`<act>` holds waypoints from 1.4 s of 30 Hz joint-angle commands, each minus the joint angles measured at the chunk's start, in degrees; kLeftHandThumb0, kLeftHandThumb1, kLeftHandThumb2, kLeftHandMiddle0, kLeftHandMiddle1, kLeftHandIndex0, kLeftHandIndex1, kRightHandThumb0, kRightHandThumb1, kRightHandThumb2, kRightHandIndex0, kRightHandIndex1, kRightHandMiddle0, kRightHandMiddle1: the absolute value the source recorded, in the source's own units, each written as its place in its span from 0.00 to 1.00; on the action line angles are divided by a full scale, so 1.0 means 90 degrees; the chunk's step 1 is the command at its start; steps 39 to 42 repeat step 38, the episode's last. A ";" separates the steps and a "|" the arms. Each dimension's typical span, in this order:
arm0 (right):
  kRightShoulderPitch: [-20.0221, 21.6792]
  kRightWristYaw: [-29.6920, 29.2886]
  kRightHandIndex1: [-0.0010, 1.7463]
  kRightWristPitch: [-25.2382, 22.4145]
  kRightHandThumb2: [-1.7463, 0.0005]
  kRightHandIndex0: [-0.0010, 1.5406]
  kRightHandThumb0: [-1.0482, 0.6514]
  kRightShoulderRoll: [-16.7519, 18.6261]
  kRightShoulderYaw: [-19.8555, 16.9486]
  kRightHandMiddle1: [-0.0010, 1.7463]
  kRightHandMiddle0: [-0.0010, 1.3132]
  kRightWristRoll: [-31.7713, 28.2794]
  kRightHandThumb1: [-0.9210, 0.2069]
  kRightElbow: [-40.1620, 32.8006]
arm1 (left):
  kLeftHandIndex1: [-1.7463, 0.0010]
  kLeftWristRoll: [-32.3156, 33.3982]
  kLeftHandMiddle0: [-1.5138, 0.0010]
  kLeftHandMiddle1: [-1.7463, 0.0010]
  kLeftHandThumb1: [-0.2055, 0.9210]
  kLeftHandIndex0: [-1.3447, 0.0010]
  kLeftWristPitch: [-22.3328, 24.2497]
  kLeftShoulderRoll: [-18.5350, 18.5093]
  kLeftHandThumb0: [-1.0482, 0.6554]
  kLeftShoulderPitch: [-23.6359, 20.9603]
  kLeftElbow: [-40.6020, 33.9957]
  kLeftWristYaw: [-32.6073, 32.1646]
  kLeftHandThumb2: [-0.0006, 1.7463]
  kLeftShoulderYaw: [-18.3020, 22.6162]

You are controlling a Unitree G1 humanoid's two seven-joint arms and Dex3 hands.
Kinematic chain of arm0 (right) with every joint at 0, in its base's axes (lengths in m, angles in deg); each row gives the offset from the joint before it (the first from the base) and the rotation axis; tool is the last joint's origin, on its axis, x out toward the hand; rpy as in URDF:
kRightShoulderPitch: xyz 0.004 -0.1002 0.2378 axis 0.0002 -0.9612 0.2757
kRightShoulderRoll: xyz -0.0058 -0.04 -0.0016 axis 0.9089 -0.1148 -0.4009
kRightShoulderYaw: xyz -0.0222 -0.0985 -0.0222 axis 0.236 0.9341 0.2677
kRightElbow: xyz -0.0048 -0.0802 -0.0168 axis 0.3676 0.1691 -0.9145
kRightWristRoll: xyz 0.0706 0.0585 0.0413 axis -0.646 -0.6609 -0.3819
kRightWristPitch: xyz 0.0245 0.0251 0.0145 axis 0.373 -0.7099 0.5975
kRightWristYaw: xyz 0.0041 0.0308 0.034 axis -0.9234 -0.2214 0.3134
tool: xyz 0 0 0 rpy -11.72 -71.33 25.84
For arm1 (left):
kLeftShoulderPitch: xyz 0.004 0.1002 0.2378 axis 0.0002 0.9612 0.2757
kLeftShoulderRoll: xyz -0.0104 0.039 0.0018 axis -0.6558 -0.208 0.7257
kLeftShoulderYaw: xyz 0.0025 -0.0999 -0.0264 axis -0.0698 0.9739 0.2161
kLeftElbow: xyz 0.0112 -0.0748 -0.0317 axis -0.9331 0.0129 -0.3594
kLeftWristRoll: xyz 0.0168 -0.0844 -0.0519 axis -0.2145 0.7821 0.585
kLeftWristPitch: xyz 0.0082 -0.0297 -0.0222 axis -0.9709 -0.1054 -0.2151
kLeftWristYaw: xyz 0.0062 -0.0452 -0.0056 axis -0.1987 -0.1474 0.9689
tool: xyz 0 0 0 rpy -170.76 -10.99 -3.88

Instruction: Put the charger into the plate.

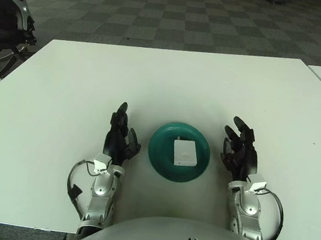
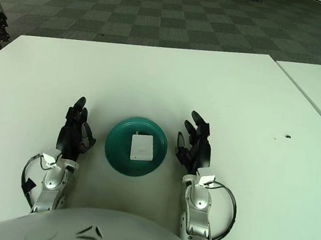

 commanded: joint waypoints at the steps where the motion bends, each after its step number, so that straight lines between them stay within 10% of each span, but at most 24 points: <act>1: -0.0667 0.0003 0.30 -0.0904 0.71 0.11 0.23 -0.0161 -0.0282 0.42 0.00 -0.0150 0.06 0.0740 | 0.69 0.0101 0.92 0.98 1.00 1.00 0.0131 0.0553 0.04 0.0310 0.0359 -0.0052 0.57 -0.0255; 42: -0.0782 -0.0067 0.31 -0.0954 0.70 0.12 0.21 -0.0372 -0.0328 0.45 0.00 0.0015 0.04 0.0663 | 0.58 -0.0378 0.83 0.97 1.00 1.00 -0.0779 0.0498 0.03 0.0052 0.1384 -0.0637 0.54 -0.0386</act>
